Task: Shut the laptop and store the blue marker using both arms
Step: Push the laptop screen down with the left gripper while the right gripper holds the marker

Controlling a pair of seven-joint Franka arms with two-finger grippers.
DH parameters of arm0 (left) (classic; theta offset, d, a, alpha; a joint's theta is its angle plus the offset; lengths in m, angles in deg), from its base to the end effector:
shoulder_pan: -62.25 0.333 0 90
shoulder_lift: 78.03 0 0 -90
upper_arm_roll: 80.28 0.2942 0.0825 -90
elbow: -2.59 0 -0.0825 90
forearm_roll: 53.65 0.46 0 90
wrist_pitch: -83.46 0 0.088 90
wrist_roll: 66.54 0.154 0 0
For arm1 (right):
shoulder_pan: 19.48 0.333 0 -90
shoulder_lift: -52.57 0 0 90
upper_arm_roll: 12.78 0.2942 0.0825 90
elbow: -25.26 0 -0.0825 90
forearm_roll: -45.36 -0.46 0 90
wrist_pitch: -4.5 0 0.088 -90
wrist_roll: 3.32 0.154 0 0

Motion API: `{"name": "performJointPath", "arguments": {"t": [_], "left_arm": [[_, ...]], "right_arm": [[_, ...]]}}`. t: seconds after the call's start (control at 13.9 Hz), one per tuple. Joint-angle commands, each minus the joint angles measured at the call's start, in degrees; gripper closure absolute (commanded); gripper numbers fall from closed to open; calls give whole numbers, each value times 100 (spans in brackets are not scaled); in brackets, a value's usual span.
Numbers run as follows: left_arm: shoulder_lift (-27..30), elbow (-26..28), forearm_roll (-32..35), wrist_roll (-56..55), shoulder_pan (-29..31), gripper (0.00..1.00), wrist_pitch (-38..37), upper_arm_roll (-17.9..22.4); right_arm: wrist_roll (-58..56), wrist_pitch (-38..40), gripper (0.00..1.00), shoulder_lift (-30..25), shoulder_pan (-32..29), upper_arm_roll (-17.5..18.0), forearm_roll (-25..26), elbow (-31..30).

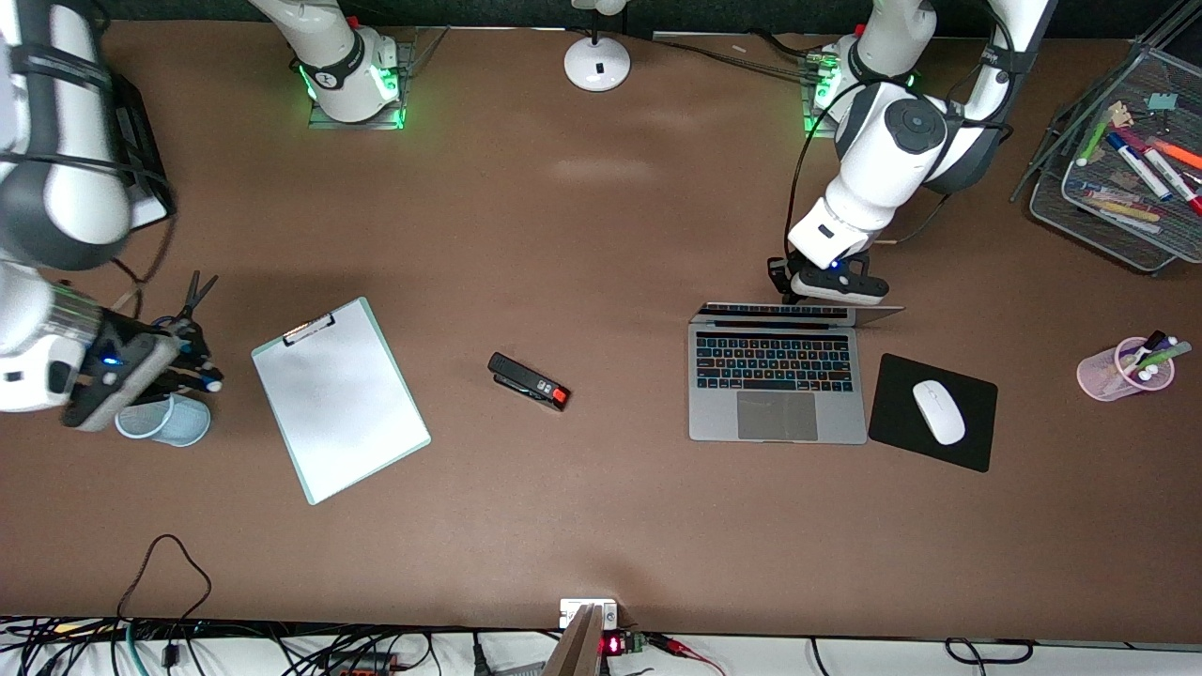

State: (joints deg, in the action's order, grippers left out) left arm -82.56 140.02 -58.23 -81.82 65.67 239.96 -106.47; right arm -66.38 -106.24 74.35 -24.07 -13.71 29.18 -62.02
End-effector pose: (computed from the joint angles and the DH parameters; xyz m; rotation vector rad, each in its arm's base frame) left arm 0.5327 -0.2267 0.1860 2.9658 -0.0827 0.3308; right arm 0.7411 -0.0390 0.3561 -2.6356 -1.2875 -0.2513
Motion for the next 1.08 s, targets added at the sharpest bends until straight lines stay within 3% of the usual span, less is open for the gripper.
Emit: {"name": "performJointPath", "arguments": {"t": [0.0,0.5,1.01], "left_arm": [[-363,-138,168,60,45,100,371,26],[-926,-630,669,60,229,100,548,88],[-1585,-1183,1152,60,264,100,722,342]], "right_arm": [[-1125,245,100,54,-427,32,-673,317],[-3666,921,100,414,-1657,40,-2580,396],[-5592,1309,100,1090,-2423,49,-3978,554]]}}
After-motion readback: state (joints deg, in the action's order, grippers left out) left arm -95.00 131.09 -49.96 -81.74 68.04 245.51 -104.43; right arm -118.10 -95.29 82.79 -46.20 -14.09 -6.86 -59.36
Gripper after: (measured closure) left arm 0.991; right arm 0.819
